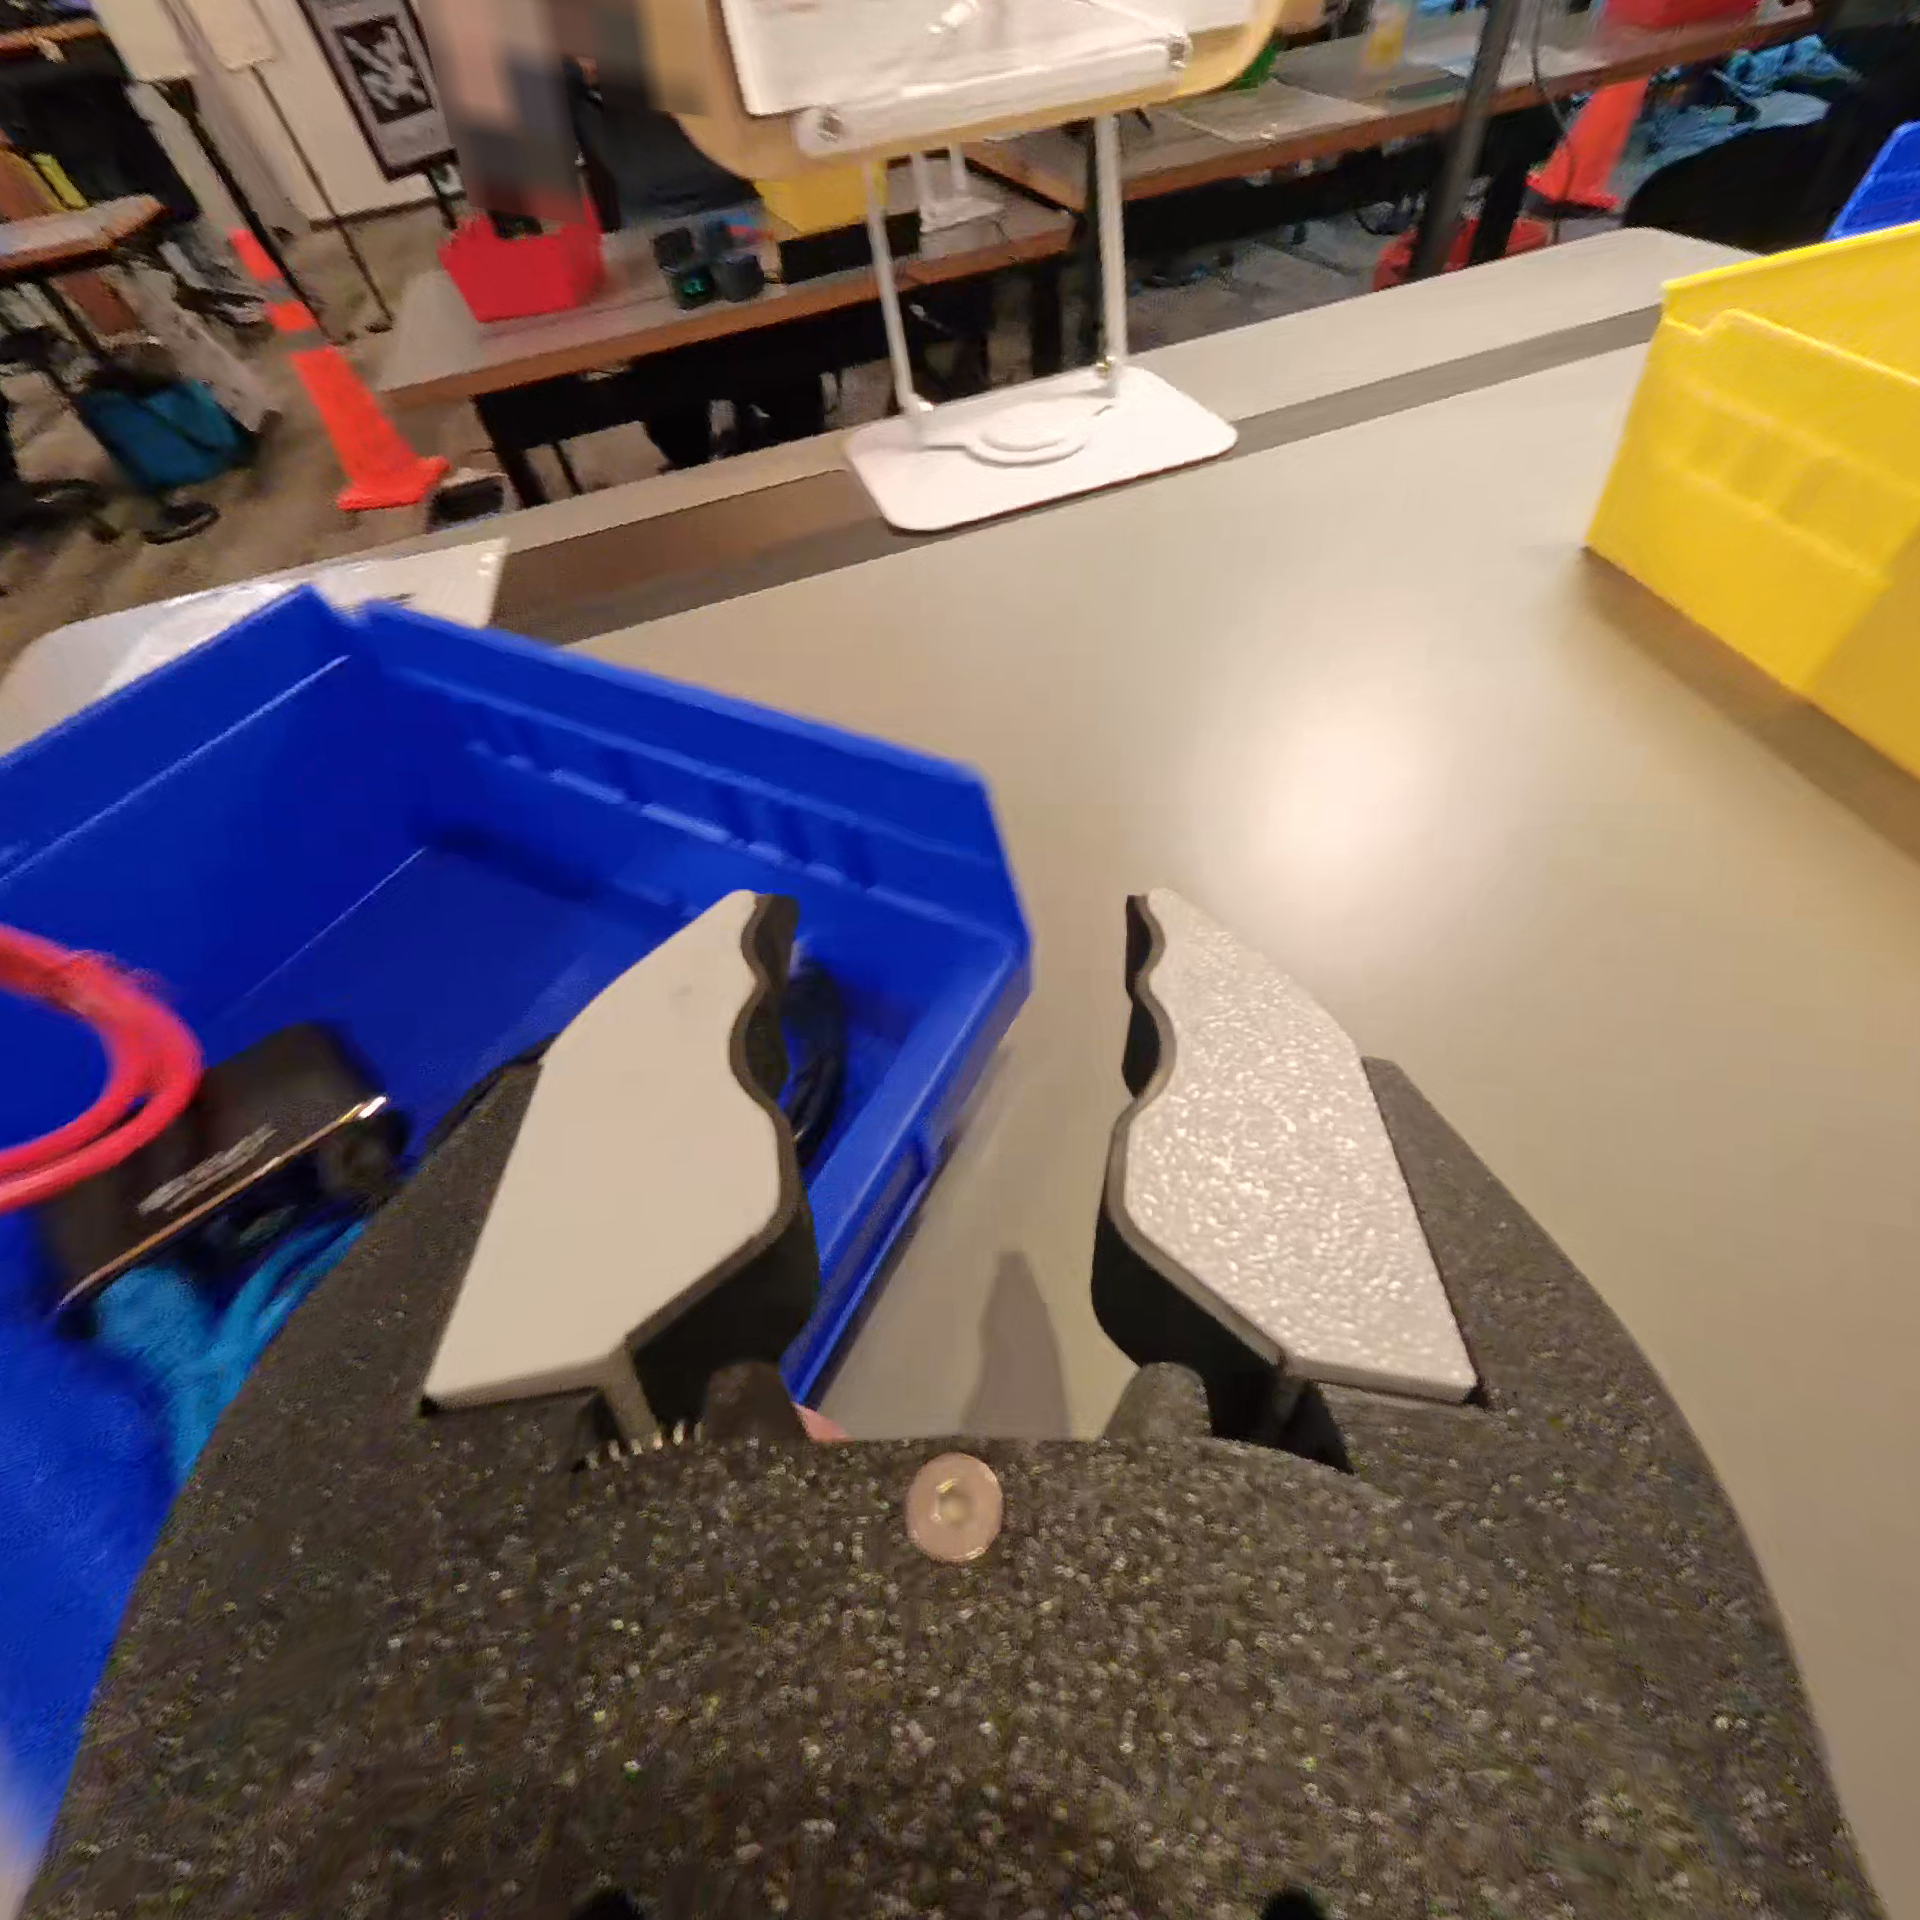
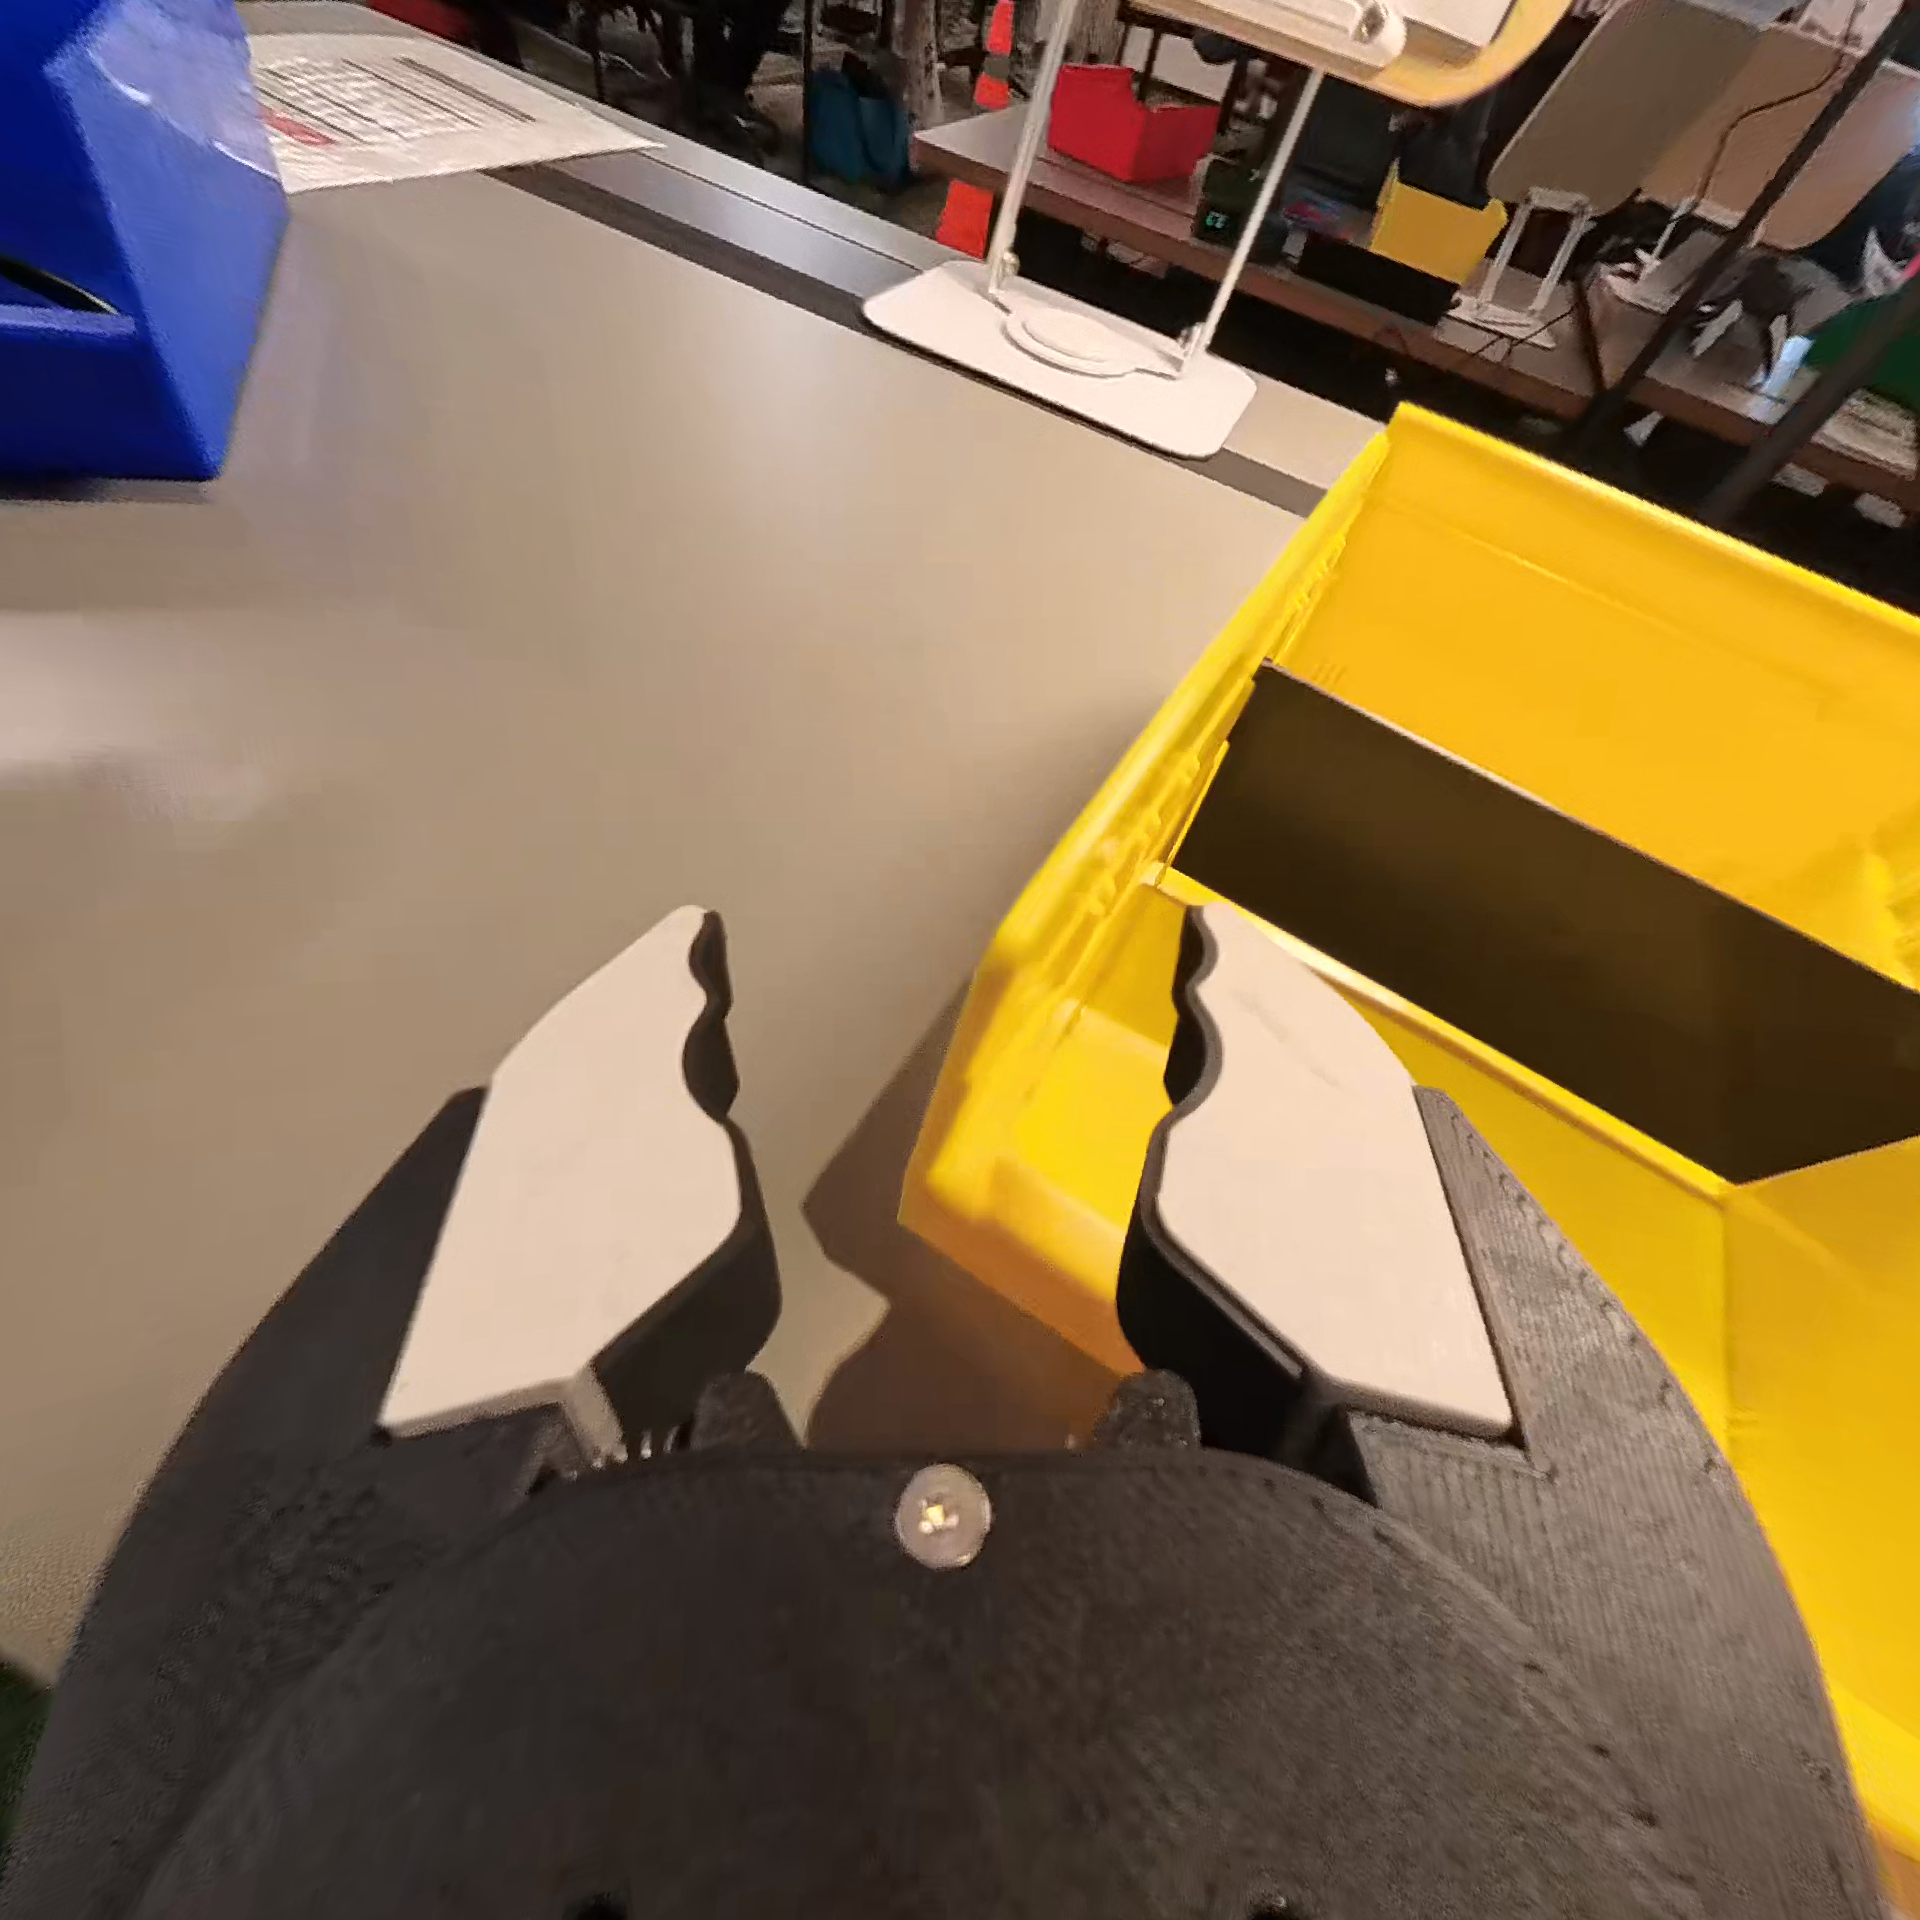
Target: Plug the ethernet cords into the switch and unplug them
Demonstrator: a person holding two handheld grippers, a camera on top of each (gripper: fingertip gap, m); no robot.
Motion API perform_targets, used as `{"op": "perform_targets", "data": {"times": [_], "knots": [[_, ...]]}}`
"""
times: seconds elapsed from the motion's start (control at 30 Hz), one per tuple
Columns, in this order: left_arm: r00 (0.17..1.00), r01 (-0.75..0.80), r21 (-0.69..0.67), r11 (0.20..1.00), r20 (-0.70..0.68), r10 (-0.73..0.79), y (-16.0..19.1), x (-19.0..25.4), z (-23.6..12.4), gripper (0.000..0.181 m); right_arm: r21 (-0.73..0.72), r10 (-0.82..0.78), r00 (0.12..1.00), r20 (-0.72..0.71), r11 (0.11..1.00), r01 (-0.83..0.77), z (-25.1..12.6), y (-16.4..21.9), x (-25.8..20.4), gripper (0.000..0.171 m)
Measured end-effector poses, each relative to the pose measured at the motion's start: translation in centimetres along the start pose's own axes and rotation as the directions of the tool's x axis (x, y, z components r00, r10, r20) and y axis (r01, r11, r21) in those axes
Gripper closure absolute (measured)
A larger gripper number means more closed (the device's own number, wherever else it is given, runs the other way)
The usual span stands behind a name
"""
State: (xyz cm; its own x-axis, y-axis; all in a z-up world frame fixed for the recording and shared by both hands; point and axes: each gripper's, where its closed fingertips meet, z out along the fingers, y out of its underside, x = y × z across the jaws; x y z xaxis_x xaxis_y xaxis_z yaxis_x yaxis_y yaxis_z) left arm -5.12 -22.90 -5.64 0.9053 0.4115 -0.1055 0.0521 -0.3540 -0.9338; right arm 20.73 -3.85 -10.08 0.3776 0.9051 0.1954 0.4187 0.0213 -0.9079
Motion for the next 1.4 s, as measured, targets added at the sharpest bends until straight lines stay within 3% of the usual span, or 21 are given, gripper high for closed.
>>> {"op": "perform_targets", "data": {"times": [0.2, 0.23, 0.43, 0.53, 0.63, 0.7, 0.87, 1.03, 1.17, 1.4], "knots": [[0.991, 0.023, -0.042, 0.999, 0.133, -0.017, -0.7, -0.8, 7.0, 0.116, -0.014, 0.014, 0.992, -0.126, 1.000, -0.016, 1.5, 0.4, 2.5, 0.131], [0.989, 0.021, -0.057, 0.998, 0.148, -0.012, -0.3, -1.2, 7.5, 0.121, -0.005, 0.022, 0.993, -0.114, 1.000, -0.023, 1.4, 0.5, 2.6, 0.132], [0.985, -0.024, -0.056, 0.998, 0.170, 0.033, 1.6, -2.7, 5.6, 0.147, 0.001, -0.005, 0.974, -0.226, 1.000, 0.005, -0.3, 1.6, 6.9, 0.165], [0.964, -0.072, -0.097, 0.993, 0.247, 0.094, 2.4, -4.0, 3.5, 0.153, -0.018, 0.002, 0.970, -0.243, 1.000, -0.007, -1.0, 2.5, 9.0, 0.165], [0.977, 0.004, -0.104, 0.995, 0.215, 0.018, 2.7, -3.6, 3.7, 0.129, -0.042, 0.016, 0.972, -0.234, 0.999, -0.026, -0.8, 2.9, 10.3, 0.162], [0.968, 0.001, -0.146, 0.989, 0.248, 0.035, 3.3, -4.2, 4.5, 0.128, -0.056, -0.002, 0.973, -0.233, 0.998, -0.011, -0.4, 3.0, 10.8, 0.161], [0.949, -0.011, -0.202, 0.979, 0.305, 0.073, 4.8, -6.3, 5.4, 0.146, -0.068, -0.008, 0.976, -0.219, 0.998, -0.007, 0.5, 2.8, 11.4, 0.166], [0.883, -0.040, -0.152, 0.987, 0.457, 0.107, 6.2, -9.5, 1.0, 0.176, -0.064, -0.024, 0.972, -0.232, 0.998, 0.009, -0.6, 3.3, 11.8, 0.166], [0.907, -0.045, -0.112, 0.993, 0.412, 0.087, 7.0, -9.8, -2.0, 0.174, -0.073, -0.027, 0.964, -0.266, 0.997, 0.008, -1.5, 3.9, 13.1, 0.166], [0.888, -0.090, -0.099, 0.991, 0.443, 0.125, 6.9, -11.3, -3.7, 0.176, -0.112, -0.061, 0.946, -0.318, 0.993, 0.026, -1.9, 5.0, 17.2, 0.167]]}}
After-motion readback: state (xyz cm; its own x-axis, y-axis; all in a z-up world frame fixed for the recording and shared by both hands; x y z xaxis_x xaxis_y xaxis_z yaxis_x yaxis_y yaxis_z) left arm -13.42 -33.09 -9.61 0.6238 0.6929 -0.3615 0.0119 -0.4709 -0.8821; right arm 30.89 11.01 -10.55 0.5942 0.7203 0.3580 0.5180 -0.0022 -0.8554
